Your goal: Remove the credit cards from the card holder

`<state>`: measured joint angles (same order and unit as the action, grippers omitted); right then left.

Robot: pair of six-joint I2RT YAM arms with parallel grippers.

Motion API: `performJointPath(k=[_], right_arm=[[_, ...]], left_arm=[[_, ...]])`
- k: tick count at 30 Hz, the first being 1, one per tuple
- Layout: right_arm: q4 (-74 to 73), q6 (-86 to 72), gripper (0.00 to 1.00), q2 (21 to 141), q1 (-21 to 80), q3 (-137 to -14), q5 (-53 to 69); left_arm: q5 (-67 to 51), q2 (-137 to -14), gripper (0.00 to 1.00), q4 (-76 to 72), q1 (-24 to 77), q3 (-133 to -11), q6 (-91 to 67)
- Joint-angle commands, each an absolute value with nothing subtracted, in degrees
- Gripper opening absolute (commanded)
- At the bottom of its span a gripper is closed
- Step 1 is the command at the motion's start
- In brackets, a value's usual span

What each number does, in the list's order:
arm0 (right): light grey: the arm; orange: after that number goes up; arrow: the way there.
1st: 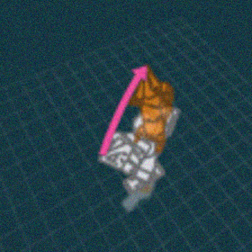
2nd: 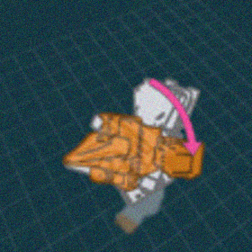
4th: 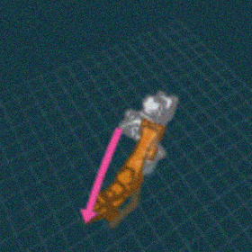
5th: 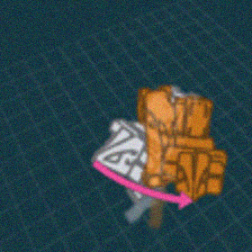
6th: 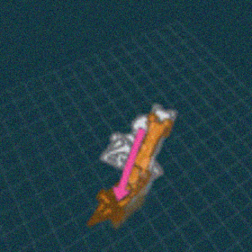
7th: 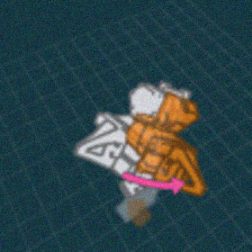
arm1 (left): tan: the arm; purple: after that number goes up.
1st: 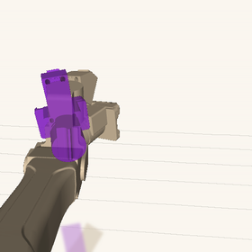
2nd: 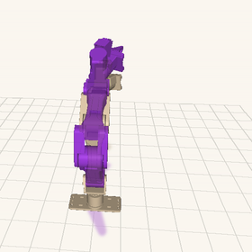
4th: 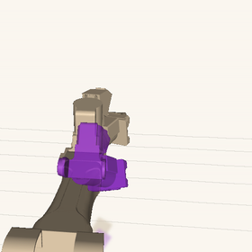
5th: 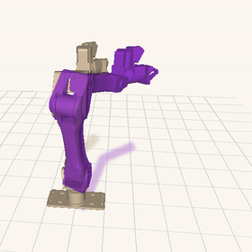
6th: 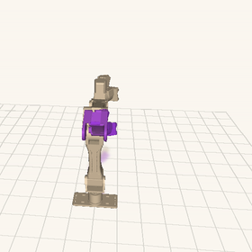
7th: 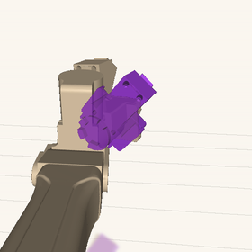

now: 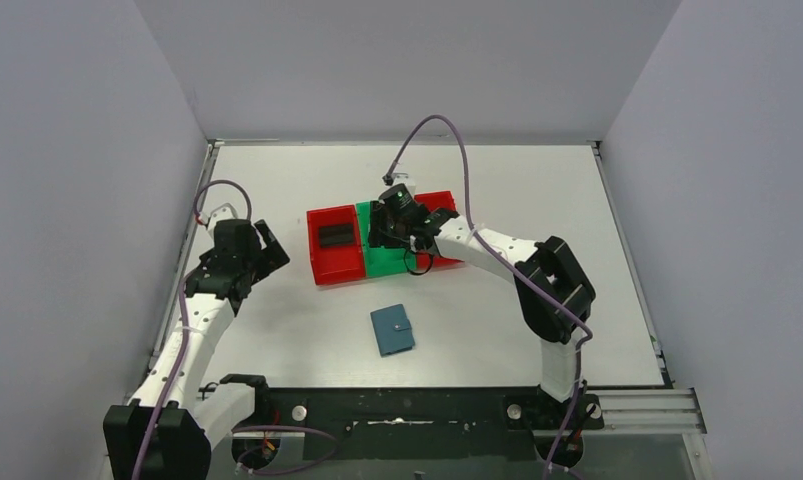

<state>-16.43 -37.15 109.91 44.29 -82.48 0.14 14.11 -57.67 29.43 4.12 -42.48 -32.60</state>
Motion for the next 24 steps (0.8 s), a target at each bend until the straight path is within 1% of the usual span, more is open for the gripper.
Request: performJointPath(k=[1, 3, 7, 12, 16, 24], right_arm=[[-19.1, -37.2, 0.43, 112.4, 43.7, -87.2, -5.9], [-20.7, -36.3, 0.31, 114.2, 43.3, -89.2, -6.4], [-23.4, -35.0, 0.25, 118.1, 42.8, -92.4, -7.0], [-24.3, -33.5, 0.25, 121.6, 43.0, -95.3, -7.3], [-27.0, -33.0, 0.24, 124.7, 44.3, -98.5, -10.7], [-25.2, -33.0, 0.24, 126.4, 44.6, -97.7, -11.9]], left_arm=[[15.1, -56.4, 0.96, 27.2, 3.7, -43.1, -30.7], [15.7, -56.1, 0.96, 27.5, 3.6, -43.3, -30.7], [15.8, -55.5, 0.96, 27.1, 3.6, -43.0, -31.0], [15.3, -55.5, 0.96, 26.8, 3.4, -42.8, -30.9], [15.6, -55.4, 0.96, 26.7, 3.3, -42.9, -30.6], [15.5, -54.6, 0.96, 26.2, 3.1, -42.6, -30.7]])
